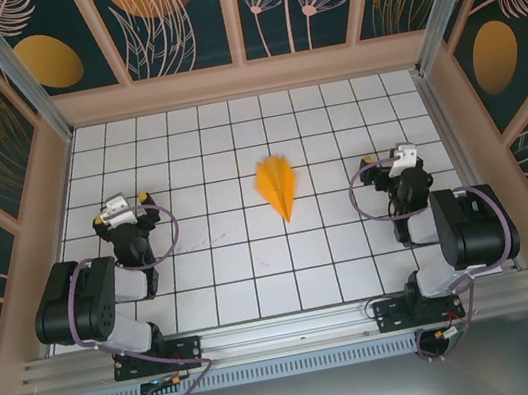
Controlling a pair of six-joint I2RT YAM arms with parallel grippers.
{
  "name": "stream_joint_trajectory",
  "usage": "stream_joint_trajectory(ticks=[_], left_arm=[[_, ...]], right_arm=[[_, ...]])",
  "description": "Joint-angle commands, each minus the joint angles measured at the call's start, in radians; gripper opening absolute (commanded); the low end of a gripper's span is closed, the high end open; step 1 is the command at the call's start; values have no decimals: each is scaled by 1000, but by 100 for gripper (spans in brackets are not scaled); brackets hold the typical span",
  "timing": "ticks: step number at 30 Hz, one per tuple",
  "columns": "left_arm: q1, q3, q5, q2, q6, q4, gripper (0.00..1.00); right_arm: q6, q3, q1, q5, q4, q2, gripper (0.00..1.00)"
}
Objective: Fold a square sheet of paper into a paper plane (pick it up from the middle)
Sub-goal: Reset both arms
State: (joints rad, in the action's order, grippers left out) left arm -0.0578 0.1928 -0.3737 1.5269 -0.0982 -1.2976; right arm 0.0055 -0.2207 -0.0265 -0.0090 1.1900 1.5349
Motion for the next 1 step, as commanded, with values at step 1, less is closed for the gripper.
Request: stream_joint_trajectory(ticks=[1], left_arm=[[8,17,9,-5,-12,-35,99]], right_arm=[[4,-16,-7,-16,49,6,99]])
